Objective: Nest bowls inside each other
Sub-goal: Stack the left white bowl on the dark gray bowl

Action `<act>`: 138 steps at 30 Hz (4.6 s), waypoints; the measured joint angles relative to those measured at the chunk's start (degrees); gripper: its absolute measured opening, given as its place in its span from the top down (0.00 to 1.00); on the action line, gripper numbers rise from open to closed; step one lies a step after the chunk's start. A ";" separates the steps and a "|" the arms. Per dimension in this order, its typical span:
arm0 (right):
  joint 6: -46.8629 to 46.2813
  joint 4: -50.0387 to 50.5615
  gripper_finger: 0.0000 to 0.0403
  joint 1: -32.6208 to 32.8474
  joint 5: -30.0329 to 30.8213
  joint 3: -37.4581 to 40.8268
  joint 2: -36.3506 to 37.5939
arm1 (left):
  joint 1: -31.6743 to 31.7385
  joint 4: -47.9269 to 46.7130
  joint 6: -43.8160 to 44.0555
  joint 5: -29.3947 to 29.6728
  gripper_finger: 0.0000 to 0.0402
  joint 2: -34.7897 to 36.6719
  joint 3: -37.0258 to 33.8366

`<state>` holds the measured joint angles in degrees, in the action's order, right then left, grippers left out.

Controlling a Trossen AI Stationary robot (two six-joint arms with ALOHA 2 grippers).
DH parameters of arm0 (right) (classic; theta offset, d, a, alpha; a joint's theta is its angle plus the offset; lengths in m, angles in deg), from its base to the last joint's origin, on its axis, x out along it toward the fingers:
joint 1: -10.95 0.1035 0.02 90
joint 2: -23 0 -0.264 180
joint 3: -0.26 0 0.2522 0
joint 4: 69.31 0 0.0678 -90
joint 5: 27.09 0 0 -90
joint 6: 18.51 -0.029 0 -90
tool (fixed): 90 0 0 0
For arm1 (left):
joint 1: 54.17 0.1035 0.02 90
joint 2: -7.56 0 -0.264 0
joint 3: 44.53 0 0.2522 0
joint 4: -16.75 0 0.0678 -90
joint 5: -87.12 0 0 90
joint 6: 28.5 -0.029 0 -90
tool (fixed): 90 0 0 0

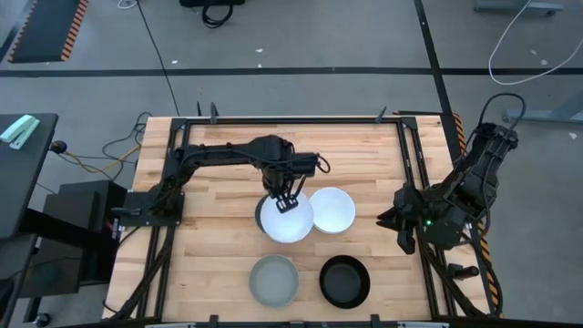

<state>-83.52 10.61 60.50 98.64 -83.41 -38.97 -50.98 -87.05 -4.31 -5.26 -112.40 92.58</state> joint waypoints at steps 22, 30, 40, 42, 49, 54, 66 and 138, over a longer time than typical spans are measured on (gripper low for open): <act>-2.40 0.31 0.82 4.38 6.31 0.00 -0.02 | 9.77 0.02 -2.41 1.74 0.98 0.64 -0.09; -2.09 0.58 0.83 4.38 8.18 0.00 -0.02 | 7.47 0.00 -0.71 -0.36 0.98 5.69 -0.04; -1.86 0.61 0.84 4.38 10.55 0.00 -0.02 | 1.22 -0.02 7.67 2.10 0.97 16.73 -0.02; -1.88 0.51 0.84 4.38 10.57 0.00 -0.02 | 0.44 -0.03 10.17 3.34 0.98 18.36 -0.02; -2.14 -0.24 0.84 4.38 10.57 0.00 -0.02 | -0.96 0.16 14.12 6.29 0.98 21.46 -1.89; -2.36 -0.32 0.84 4.38 10.60 0.00 -0.02 | 0.35 0.04 14.11 6.03 0.98 24.41 -14.89; -1.95 -0.26 0.84 4.35 12.50 0.00 -0.02 | 1.45 17.21 15.69 -0.63 0.98 30.80 -39.77; -2.90 -1.02 0.84 2.26 10.69 0.00 -0.58 | 6.72 33.96 12.43 -3.05 0.92 17.00 -42.36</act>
<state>-86.42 9.59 62.76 109.34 -83.41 -39.55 -44.26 -53.08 8.12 -8.31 -95.39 50.22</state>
